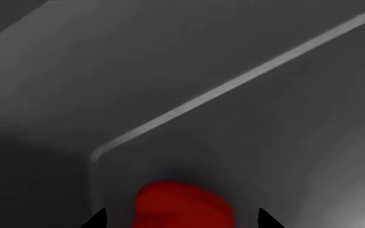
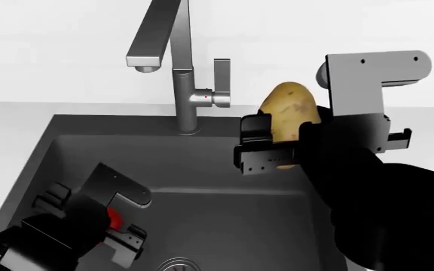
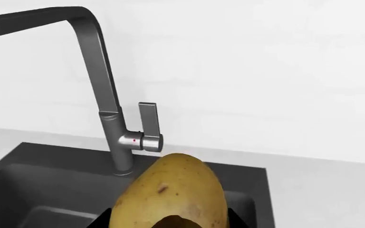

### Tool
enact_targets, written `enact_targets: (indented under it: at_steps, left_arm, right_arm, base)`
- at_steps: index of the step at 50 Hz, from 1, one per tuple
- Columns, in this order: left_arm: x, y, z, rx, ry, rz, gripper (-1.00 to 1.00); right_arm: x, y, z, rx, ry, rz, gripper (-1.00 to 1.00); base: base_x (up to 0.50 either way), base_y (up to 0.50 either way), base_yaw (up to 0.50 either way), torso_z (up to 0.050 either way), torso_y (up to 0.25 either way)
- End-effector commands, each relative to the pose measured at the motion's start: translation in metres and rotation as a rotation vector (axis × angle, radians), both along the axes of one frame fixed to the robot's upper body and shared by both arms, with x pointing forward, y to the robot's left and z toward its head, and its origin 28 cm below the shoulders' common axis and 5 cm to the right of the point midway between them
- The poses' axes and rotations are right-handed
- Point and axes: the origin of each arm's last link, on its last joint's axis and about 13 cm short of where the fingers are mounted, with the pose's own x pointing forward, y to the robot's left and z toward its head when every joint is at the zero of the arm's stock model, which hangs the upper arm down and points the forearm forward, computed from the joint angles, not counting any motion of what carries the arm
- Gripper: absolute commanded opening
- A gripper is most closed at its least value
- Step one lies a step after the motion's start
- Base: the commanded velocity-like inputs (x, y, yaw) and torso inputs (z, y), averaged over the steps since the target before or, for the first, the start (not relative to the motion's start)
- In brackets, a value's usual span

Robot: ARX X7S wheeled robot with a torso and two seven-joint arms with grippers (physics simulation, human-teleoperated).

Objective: Pick the vegetables from the sink and place them on the cutting board.

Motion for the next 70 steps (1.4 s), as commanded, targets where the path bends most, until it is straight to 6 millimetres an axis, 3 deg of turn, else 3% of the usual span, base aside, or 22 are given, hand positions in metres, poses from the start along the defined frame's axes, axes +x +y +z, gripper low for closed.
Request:
enact_targets:
  at_steps: [1,16,17,29,41,43,47,53,59,70]
  left_arm:
    - [0.001,0.006,-0.01,0.034,0.022,0.03,1.0]
    - [-0.004,0.009,-0.018,0.042,0.055,0.034,1.0]
    - [-0.003,0.007,-0.016,0.039,0.045,0.03,-1.0]
    - [-0.007,-0.01,0.009,0.014,-0.046,-0.06,-1.0]
    - [-0.04,-0.012,0.08,-0.231,-0.231,-0.155,-1.0]
    - [-0.044,-0.009,0.093,-0.296,-0.284,-0.126,-1.0]
    - [-0.049,-0.003,0.111,-0.427,-0.359,-0.125,-1.0]
    - [-0.067,0.007,0.136,-0.48,-0.41,-0.116,-1.0]
    - [-0.086,0.011,0.144,-0.501,-0.456,-0.114,-1.0]
    - [-0.095,0.028,0.152,-0.52,-0.496,-0.083,-1.0]
  right_arm:
    - [-0.001,0.0,-0.001,-0.009,0.0,0.011,-1.0]
    - [-0.003,0.0,-0.002,-0.006,0.001,0.013,-1.0]
    - [-0.002,0.0,-0.003,-0.005,0.003,0.013,-1.0]
    - [-0.004,-0.001,-0.006,0.002,0.003,0.011,-1.0]
    - [-0.007,-0.003,-0.004,0.01,-0.035,0.001,-1.0]
    - [-0.009,-0.005,-0.002,0.001,-0.103,0.008,-1.0]
    - [-0.01,-0.007,-0.005,0.018,-0.117,-0.015,-1.0]
    - [-0.013,-0.01,-0.012,0.027,-0.122,-0.029,-1.0]
    - [-0.015,-0.011,-0.015,0.031,-0.155,-0.043,-1.0]
    - [-0.022,-0.013,-0.014,-0.008,-0.157,-0.036,-1.0]
  base:
    - [0.0,0.0,0.0,0.0,0.0]
    - [0.0,0.0,0.0,0.0,0.0]
    - [0.0,0.0,0.0,0.0,0.0]
    - [0.0,0.0,0.0,0.0,0.0]
    - [0.0,0.0,0.0,0.0,0.0]
    - [0.0,0.0,0.0,0.0,0.0]
    - [0.0,0.0,0.0,0.0,0.0]
    - [0.0,0.0,0.0,0.0,0.0]
    - [0.0,0.0,0.0,0.0,0.0]
    - [0.0,0.0,0.0,0.0,0.0]
